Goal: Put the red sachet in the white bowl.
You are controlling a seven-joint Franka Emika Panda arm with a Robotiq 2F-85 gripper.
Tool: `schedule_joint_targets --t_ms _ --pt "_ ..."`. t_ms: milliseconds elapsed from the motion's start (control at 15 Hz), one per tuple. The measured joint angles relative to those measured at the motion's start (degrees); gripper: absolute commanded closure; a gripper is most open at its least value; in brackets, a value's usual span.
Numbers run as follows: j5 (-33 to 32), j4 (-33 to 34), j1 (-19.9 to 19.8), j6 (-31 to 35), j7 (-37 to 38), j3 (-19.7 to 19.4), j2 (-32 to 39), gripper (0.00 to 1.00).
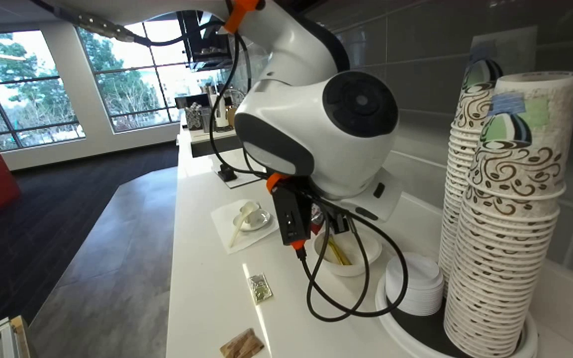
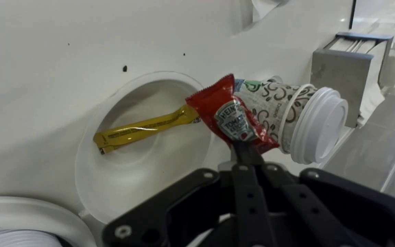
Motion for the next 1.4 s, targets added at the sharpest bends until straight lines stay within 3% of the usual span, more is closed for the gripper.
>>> schedule_joint_targets --t_ms 267,333,533,933,1133,1400 --pt "6.06 -0.46 2.22 6.29 -0.02 0.03 0.08 0.97" --pt "6.84 -0.48 2.83 7.80 -0.02 0.03 0.13 0.73" --pt "8.40 -0.55 4.21 11.66 0.00 0.03 0.29 0.64" --pt "8.27 -1.47 4.47 14.38 0.08 -0.65 0.22 0.21" --pt "5.07 -3.77 4.90 15.59 0.10 -1.91 -0.26 0.02" --pt "1.44 -10.60 6.46 25.81 -4.85 -2.78 -3.20 0.00"
